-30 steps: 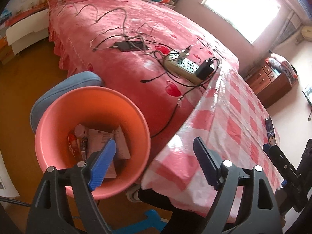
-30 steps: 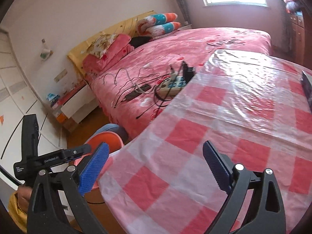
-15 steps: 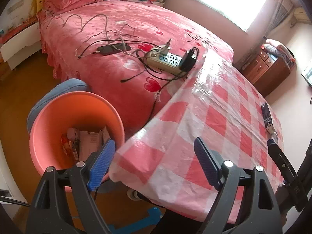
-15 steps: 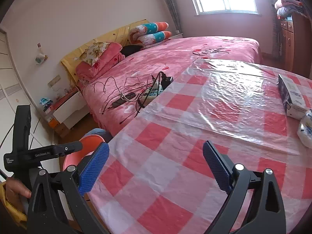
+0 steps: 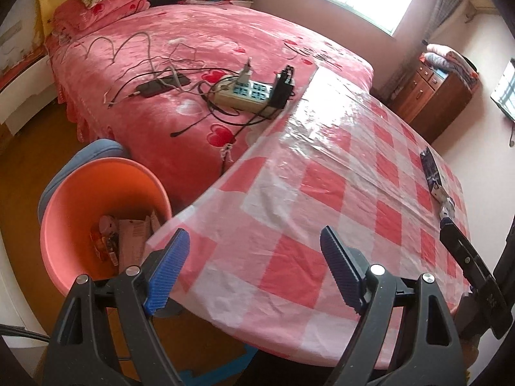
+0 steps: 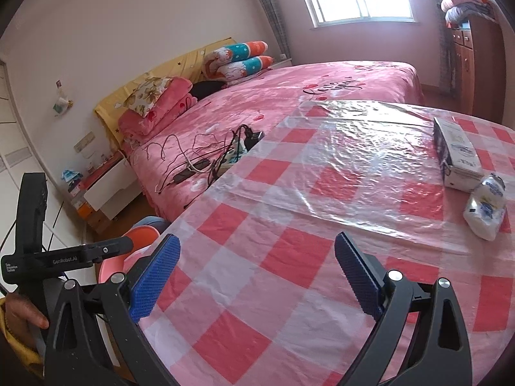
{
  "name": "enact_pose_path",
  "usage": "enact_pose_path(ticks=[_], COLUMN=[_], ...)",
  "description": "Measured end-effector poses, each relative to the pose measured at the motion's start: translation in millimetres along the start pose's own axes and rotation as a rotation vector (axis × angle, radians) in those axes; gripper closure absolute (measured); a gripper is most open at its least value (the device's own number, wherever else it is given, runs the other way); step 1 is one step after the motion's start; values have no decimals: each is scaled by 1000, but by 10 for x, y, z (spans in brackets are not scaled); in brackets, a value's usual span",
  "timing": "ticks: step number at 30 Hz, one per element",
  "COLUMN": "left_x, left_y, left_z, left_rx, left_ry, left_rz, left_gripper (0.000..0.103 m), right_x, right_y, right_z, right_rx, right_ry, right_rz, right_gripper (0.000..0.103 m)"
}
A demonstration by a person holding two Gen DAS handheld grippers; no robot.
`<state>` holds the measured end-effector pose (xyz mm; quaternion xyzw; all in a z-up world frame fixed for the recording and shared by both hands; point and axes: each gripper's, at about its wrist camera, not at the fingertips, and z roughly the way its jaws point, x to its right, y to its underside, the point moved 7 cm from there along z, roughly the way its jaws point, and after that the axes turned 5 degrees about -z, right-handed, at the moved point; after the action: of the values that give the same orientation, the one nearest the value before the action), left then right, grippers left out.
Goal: Collect trash
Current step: 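Move both tools back over the table toward the carton and bottle, then grasp the white milk carton with the left tool while the right tool grasps the Magic Day bottle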
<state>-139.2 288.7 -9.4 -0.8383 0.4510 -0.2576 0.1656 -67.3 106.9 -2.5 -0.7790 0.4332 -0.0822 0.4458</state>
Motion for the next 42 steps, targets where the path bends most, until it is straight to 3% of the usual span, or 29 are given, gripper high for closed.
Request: enact_pose_path(ticks=[11,18,26,30,33,42], left_x=[466,897,1718,2226,2565,3570], left_y=[50,47,9,45,71,177], left_z=[-10,-29,6,93,181,679], left_rx=[-10,-9,-13,-37,-44,-93], left_ry=[35,79,179,232,251,270], left_rz=[75,134,223,285,336,448], left_gripper=[19,19,19,18,18,18], right_x=[280,681,1561,2058,2373,2872], right_y=[-8,-56,-44,47,118,371], right_z=[-175,-384,-827,-1109,-1293,-1571], right_rx=[23,62,137,165,187,216], right_ry=[27,90,204,337,390,427], right_rz=[31,87,279,344,409,525], right_gripper=[7,7,7,7,7,7])
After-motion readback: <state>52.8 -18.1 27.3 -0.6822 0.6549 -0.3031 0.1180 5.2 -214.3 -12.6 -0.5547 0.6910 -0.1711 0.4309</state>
